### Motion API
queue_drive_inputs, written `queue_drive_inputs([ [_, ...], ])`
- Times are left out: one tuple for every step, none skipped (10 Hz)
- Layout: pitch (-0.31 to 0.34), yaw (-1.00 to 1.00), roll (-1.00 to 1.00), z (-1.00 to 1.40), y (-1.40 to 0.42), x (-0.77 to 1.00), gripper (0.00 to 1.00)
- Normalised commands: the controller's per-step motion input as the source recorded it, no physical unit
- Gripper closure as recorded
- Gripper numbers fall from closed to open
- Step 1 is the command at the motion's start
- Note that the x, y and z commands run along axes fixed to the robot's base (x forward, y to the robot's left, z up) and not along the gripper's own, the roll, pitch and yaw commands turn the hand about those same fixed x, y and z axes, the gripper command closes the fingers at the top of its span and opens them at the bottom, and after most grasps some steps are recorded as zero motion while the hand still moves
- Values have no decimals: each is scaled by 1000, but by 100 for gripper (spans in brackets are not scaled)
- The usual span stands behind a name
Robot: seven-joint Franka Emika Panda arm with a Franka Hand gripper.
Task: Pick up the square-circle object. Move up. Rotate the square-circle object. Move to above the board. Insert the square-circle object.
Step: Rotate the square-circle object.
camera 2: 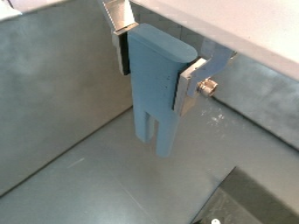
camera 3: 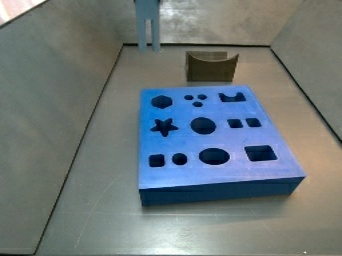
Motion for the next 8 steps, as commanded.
queue_drive_inputs([
  [-36, -65, -24, -1000, 11, 21, 100],
  [-39, -61, -20, -1000, 15, 25, 100],
  [-37, -59, -17, -874, 18, 25, 100],
  [-36, -56, -13, -653, 21, 20, 100],
  [-39, -55, -9, -492, 23, 16, 100],
  [-41, -55, -7, -386, 23, 14, 100],
  [-39, -55, 0, 0, 0, 0, 0],
  [-27, -57, -1, 1000, 0, 0, 0],
])
